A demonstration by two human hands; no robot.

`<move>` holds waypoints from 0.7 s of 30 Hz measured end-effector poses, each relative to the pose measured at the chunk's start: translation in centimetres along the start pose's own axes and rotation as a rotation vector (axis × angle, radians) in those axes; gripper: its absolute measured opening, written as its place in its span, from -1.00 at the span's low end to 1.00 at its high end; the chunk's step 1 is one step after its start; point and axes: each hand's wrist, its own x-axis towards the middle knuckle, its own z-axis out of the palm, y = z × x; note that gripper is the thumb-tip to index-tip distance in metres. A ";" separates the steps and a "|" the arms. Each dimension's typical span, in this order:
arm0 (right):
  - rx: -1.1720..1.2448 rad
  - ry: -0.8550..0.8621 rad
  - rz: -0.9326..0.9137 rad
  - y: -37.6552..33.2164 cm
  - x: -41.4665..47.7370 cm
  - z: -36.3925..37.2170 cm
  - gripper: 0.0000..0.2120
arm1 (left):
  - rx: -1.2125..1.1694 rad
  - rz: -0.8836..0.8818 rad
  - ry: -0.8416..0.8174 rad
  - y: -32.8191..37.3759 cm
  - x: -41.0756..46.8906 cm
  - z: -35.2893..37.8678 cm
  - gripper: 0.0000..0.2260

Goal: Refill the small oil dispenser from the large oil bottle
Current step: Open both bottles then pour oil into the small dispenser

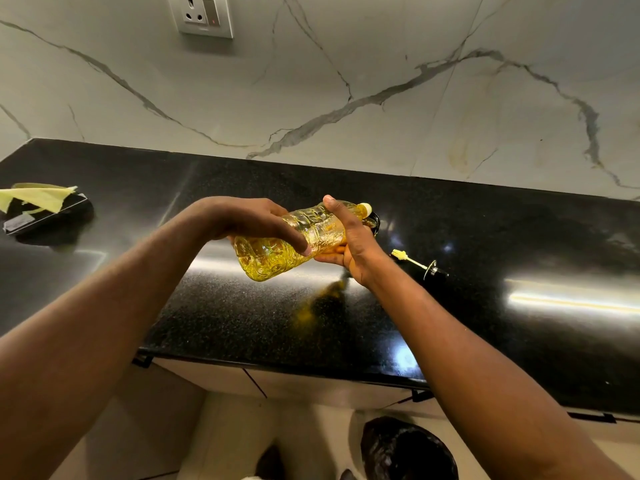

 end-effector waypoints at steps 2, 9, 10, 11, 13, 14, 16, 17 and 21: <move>-0.003 -0.003 -0.007 0.0 -0.1 -0.1 -0.35 | 0.004 0.005 -0.001 -0.1 -0.1 0.1 -0.14; -0.006 -0.003 -0.005 0.0 -0.1 -0.1 -0.35 | -0.007 0.000 -0.003 -0.2 0.2 0.1 -0.10; -0.006 -0.002 -0.004 0.0 -0.1 -0.1 -0.35 | -0.008 0.000 -0.004 -0.2 0.2 0.1 -0.12; -0.005 -0.001 -0.005 0.0 -0.1 -0.2 -0.35 | -0.009 -0.002 -0.005 -0.2 0.2 0.2 -0.14; -0.007 -0.001 -0.006 0.1 -0.1 -0.2 -0.36 | -0.014 -0.004 -0.004 -0.3 0.3 0.2 -0.17; -0.008 -0.002 -0.005 0.1 -0.1 -0.3 -0.36 | -0.015 -0.003 -0.004 -0.3 0.3 0.2 -0.16; -0.010 -0.004 -0.005 0.1 -0.1 -0.2 -0.38 | -0.017 -0.001 -0.005 -0.3 0.3 0.2 -0.14; -0.009 -0.004 -0.005 0.1 -0.1 -0.2 -0.39 | -0.015 0.003 -0.006 -0.3 0.3 0.2 -0.13; -0.009 -0.005 -0.007 0.0 -0.2 -0.2 -0.42 | -0.017 0.007 -0.005 -0.3 0.4 0.2 -0.14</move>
